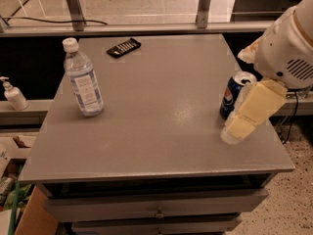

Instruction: Move blue plastic bottle near rxbar chocolate

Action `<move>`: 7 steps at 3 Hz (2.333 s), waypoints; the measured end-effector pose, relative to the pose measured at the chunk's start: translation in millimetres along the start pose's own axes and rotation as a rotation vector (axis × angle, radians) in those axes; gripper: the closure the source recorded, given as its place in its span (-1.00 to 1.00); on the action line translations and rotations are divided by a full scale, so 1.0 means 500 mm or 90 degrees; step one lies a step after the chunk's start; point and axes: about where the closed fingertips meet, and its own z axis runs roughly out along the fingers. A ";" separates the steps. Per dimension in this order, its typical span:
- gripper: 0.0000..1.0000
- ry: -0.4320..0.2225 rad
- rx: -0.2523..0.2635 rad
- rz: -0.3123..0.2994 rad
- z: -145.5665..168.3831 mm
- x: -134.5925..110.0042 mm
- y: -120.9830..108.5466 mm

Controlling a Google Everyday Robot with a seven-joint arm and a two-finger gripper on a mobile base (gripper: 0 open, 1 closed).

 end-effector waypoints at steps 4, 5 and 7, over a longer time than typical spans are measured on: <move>-1.00 -0.108 -0.011 -0.105 0.057 -0.203 0.126; -1.00 -0.117 -0.013 -0.108 0.115 -0.219 0.115; -1.00 -0.159 -0.014 -0.089 0.246 -0.244 0.072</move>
Offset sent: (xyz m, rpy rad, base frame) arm -0.0495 0.1503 0.0068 0.1799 -0.0606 0.2512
